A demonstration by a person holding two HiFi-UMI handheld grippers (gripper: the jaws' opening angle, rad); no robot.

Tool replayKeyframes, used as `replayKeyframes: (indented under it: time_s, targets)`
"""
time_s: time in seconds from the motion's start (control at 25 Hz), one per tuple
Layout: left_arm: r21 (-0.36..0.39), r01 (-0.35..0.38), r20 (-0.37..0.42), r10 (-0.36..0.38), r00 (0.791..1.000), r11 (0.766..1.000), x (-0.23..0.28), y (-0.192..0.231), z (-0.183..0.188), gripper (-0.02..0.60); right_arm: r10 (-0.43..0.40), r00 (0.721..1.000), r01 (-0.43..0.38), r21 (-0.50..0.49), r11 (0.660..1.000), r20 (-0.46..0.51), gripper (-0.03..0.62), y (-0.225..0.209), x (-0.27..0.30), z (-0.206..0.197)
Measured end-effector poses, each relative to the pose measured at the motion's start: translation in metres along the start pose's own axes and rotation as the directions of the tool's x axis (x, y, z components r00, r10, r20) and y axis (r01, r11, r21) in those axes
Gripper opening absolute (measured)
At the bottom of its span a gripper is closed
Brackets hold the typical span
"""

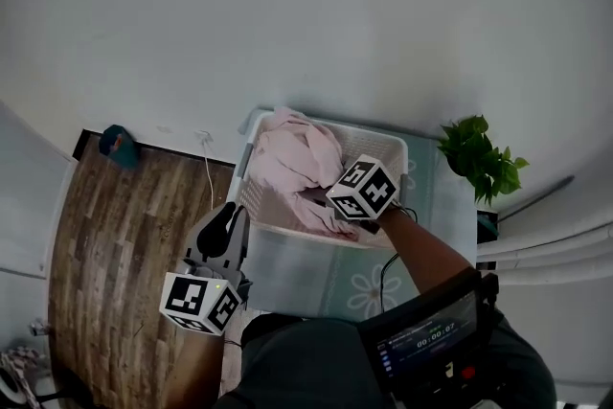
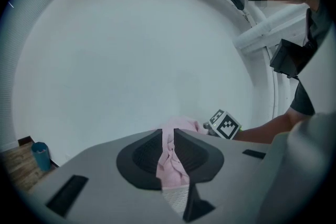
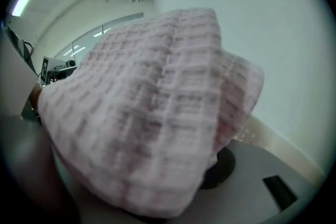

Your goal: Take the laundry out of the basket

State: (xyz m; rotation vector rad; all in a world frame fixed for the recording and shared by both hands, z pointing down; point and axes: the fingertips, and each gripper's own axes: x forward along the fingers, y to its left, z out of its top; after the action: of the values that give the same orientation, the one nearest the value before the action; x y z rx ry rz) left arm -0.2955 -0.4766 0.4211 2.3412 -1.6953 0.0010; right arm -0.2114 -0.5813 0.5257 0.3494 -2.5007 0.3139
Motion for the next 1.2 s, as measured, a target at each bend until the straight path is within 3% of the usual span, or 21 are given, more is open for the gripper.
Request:
replayKeyframes:
  time_s: [0.16, 0.32, 0.52, 0.84, 1.2]
  targets:
    - [0.046, 0.006, 0.029, -0.007, 1.000, 0.999, -0.003, -0.019, 0.021, 0.074, -0.052, 0.984, 0.052, 0.009, 0.999, 0.169, 0.232, 0.002, -0.054, 0.040]
    - [0.078, 0.033, 0.068, -0.038, 0.997, 0.996, -0.001, -0.049, 0.040, 0.074, -0.099, 0.940, 0.094, 0.031, 0.995, 0.328, 0.232, 0.004, -0.122, 0.071]
    - [0.091, 0.055, 0.123, -0.066, 0.990, 0.994, -0.014, -0.072, 0.065, 0.074, -0.145, 0.880, 0.145, 0.034, 0.989, 0.452, 0.233, 0.033, -0.191, 0.101]
    - [0.124, 0.088, 0.159, -0.108, 0.981, 0.988, -0.005, -0.160, 0.075, 0.072, -0.190, 0.783, 0.203, 0.045, 0.978, 0.592, 0.233, 0.052, -0.316, 0.082]
    - [0.144, 0.096, 0.146, -0.118, 0.982, 0.985, -0.037, -0.194, 0.076, 0.072, -0.239, 0.717, 0.268, 0.057, 0.962, 0.655, 0.233, 0.095, -0.371, 0.067]
